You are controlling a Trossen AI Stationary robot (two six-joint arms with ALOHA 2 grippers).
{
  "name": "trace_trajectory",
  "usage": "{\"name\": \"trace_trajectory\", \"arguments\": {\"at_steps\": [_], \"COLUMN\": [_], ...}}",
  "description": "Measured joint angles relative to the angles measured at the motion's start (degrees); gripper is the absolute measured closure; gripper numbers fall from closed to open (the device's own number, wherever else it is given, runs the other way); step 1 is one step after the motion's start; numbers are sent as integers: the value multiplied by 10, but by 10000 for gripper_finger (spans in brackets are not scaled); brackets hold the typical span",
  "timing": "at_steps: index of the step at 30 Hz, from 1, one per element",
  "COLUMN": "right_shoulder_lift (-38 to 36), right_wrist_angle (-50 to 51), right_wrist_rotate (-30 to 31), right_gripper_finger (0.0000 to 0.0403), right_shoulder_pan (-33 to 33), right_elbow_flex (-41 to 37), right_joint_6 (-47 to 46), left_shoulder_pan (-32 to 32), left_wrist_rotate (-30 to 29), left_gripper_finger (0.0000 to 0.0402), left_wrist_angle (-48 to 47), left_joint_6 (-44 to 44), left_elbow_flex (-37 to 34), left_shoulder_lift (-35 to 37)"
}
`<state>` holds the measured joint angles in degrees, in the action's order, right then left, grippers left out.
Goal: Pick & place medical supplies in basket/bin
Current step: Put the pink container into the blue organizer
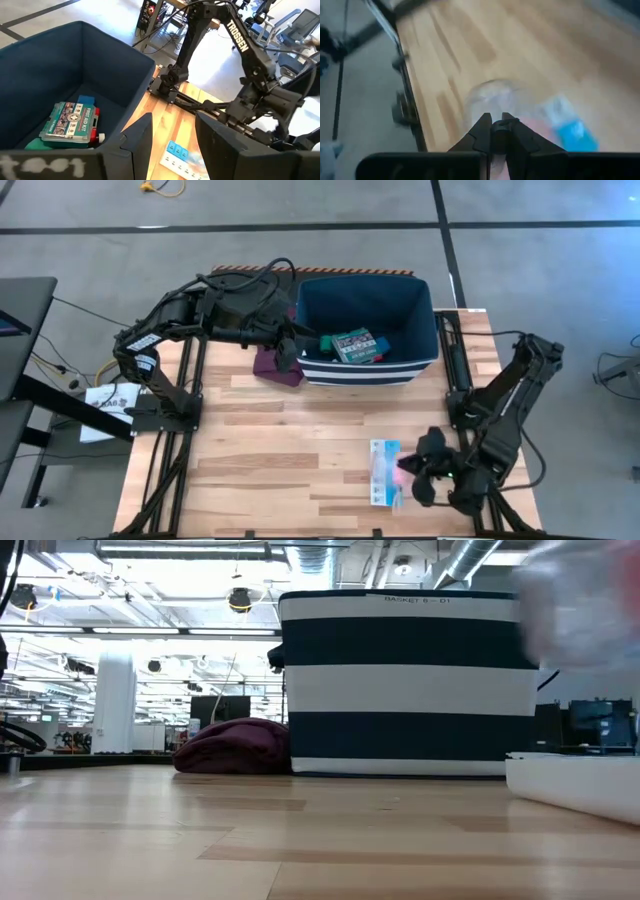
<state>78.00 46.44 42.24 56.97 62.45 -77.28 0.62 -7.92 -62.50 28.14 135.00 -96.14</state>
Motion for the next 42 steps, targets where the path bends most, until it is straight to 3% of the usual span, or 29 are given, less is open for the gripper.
{"name": "trace_trajectory", "arguments": {"at_steps": [4, 9, 14, 17, 20, 27, 31, 38, 42], "right_shoulder_lift": [0, 0, -2, -2, -2, 76, 149, 275, 328], "right_wrist_angle": [3, 1, -3, -2, 12, 241, 260, 256, 260], "right_wrist_rotate": [76, 200, 207, 167, 91, -63, -149, -236, -282], "right_gripper_finger": [381, 378, 380, 376, 377, 378, 372, 380, 341], "right_shoulder_pan": [-56, -159, -294, -386, -487, -681, -728, -761, -776], "right_elbow_flex": [65, 195, 318, 353, 357, 356, 356, 357, 358], "right_joint_6": [121, 338, 524, 586, 602, 466, 509, 538, 543], "left_shoulder_pan": [0, 0, 0, 0, 0, 0, 0, 0, 0], "left_wrist_rotate": [0, -1, -4, -4, -4, -4, -5, 1, 21], "left_gripper_finger": [264, 264, 264, 264, 264, 264, 264, 264, 264], "left_wrist_angle": [0, 0, 0, 0, 0, -1, -2, -19, -28], "left_joint_6": [0, 0, -3, -12, -15, -56, -83, -94, -95], "left_elbow_flex": [0, 0, 0, 0, 0, 0, 0, 0, 0], "left_shoulder_lift": [0, 0, 0, 0, 0, 0, 0, 0, 0]}}
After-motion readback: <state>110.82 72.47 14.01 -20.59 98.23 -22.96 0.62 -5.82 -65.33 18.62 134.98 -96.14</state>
